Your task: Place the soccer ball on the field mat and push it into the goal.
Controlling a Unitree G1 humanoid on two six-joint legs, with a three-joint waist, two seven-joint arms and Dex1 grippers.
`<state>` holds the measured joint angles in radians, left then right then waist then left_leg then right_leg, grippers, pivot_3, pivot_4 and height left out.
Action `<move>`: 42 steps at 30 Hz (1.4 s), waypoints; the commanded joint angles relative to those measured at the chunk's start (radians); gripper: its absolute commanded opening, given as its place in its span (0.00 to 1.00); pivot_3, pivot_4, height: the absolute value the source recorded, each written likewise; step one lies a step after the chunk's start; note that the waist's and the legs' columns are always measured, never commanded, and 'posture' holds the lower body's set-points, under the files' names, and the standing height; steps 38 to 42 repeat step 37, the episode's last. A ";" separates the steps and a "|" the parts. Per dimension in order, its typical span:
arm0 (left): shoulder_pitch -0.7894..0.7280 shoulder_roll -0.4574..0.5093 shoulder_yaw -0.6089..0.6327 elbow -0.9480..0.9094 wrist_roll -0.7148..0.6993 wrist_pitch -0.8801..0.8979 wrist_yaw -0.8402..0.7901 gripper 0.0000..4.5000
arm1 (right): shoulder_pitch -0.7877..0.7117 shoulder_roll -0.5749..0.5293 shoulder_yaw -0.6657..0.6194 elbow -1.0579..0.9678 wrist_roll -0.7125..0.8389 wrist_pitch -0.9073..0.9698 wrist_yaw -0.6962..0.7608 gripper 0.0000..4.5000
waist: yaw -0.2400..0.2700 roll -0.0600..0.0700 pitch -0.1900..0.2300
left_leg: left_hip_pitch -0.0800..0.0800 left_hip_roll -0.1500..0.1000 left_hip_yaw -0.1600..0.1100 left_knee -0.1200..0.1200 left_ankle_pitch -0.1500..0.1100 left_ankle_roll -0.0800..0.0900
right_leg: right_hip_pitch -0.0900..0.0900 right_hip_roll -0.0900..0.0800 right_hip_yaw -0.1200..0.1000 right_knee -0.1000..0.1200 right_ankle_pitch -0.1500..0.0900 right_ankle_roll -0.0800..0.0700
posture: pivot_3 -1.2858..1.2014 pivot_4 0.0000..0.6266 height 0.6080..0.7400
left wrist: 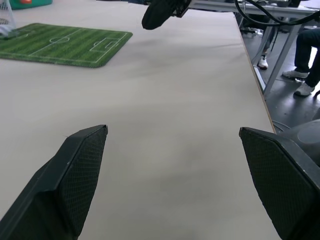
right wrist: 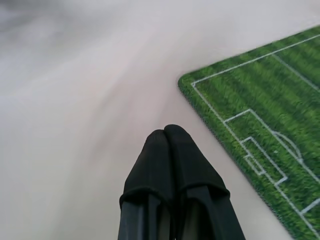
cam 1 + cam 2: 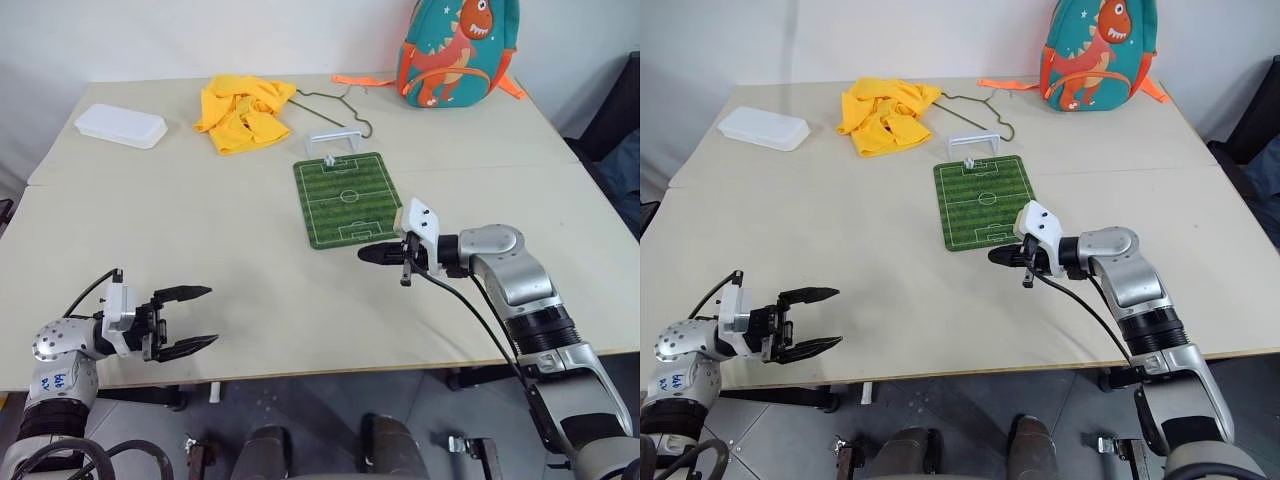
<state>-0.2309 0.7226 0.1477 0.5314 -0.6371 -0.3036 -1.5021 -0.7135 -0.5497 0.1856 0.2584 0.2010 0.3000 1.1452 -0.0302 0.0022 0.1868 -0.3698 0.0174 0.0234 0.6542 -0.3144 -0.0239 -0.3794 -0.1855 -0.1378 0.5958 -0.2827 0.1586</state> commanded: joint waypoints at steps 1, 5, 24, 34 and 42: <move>-0.019 0.001 0.007 0.018 0.005 0.003 -0.112 1.00 | -0.032 -0.002 -0.036 -0.015 0.011 -0.006 -0.013 0.01 | 0.001 0.000 0.000 | 0.000 0.000 0.000 0.000 0.000 0.000 | 0.000 0.000 0.000 0.000 0.000 0.000 | 0.52 0.24 1.00; -0.016 0.001 0.013 -0.003 0.007 0.045 -0.078 1.00 | -0.010 -0.019 -0.051 -0.062 0.029 0.016 -0.018 0.01 | 0.001 0.000 0.000 | -0.001 0.000 0.000 0.000 0.000 0.000 | -0.001 0.000 0.000 0.000 0.000 0.000 | 0.52 0.24 1.00; -0.020 -0.018 0.060 -0.055 0.163 0.139 0.215 1.00 | 0.370 -0.307 -0.301 -0.246 0.158 0.036 0.084 0.78 | 0.005 0.000 0.000 | 0.000 0.000 0.003 -0.001 -0.001 0.001 | -0.002 0.000 0.002 -0.001 0.000 0.000 | 0.52 0.24 1.00; -0.038 -0.008 0.083 -0.017 0.173 0.130 0.204 1.00 | 0.436 -0.341 -0.405 -0.039 0.139 -0.185 0.097 0.99 | 0.006 0.000 0.000 | 0.000 0.000 0.003 0.001 -0.001 0.001 | -0.001 0.000 0.003 -0.001 0.000 0.000 | 0.52 0.24 1.00; -0.028 -0.006 0.087 -0.030 0.166 0.132 0.185 1.00 | 0.431 -0.358 -0.412 0.004 0.126 -0.197 0.080 0.99 | 0.006 0.000 0.000 | 0.000 0.000 0.003 0.001 -0.001 0.001 | -0.001 0.000 0.003 -0.001 0.000 0.000 | 0.52 0.24 1.00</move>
